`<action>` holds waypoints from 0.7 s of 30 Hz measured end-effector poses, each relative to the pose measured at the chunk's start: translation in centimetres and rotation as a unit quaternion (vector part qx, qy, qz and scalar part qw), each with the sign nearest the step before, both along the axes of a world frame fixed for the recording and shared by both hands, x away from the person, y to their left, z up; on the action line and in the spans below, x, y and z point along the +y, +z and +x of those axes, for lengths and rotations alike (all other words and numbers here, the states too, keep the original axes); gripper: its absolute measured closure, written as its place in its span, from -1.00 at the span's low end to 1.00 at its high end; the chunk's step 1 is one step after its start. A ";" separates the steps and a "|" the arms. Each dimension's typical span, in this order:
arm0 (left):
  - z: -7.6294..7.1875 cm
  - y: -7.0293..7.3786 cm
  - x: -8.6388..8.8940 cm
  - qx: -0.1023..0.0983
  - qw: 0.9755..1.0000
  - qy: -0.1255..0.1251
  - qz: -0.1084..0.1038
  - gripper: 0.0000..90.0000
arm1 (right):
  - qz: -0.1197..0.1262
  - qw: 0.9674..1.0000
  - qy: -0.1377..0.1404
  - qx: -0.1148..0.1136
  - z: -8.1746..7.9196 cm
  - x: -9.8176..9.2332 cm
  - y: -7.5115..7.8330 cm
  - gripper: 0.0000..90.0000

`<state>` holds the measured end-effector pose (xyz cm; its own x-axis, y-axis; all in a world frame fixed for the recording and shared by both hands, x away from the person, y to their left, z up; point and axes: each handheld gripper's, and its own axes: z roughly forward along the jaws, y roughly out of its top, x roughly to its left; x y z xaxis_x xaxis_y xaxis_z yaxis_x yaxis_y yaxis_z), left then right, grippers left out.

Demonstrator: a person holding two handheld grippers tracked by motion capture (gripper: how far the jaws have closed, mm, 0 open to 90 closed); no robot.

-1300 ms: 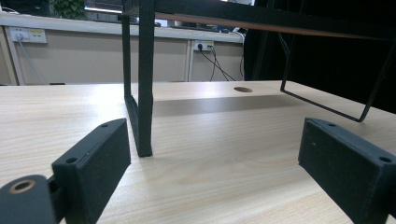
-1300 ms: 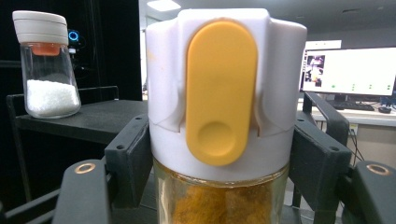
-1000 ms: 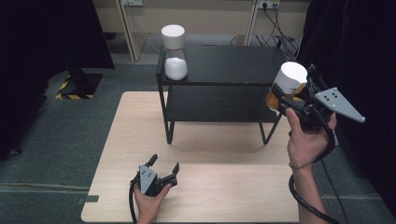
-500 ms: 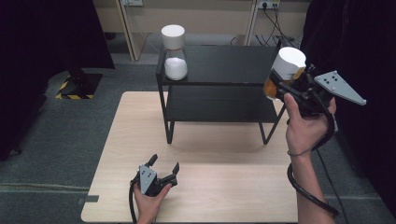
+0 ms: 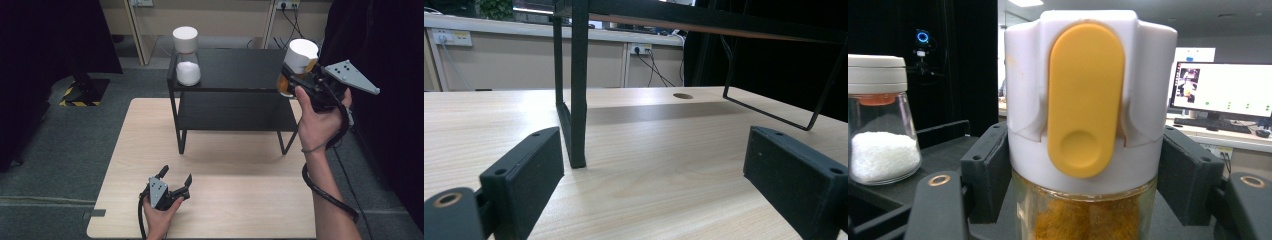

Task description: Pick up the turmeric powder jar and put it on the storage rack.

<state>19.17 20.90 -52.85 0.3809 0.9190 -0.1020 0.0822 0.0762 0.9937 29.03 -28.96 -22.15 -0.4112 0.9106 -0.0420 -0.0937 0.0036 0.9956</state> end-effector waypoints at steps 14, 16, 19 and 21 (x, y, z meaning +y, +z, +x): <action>0.0 0.0 0.0 0.000 1.000 0.000 0.000 -0.81 | 0.001 1.000 -0.005 0.009 2.2 0.7 0.9 -0.32; 0.0 0.0 0.0 0.000 1.000 -0.001 0.000 -0.81 | -0.001 1.000 -0.004 0.008 2.5 0.8 0.9 -0.32; 0.0 0.0 0.0 0.001 1.000 -0.001 0.000 -0.81 | 0.000 1.000 -0.005 0.011 3.0 0.8 0.8 -0.32; 0.0 0.0 0.0 0.001 1.000 -0.001 0.000 -0.81 | 0.000 1.000 -0.007 0.014 3.3 0.8 0.8 -0.32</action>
<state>19.20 20.94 -52.83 0.3825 0.9183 -0.1022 0.0837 0.0757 0.9936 32.29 -28.14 -21.38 -0.3986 0.9166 -0.0315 -0.0666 0.0054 0.9978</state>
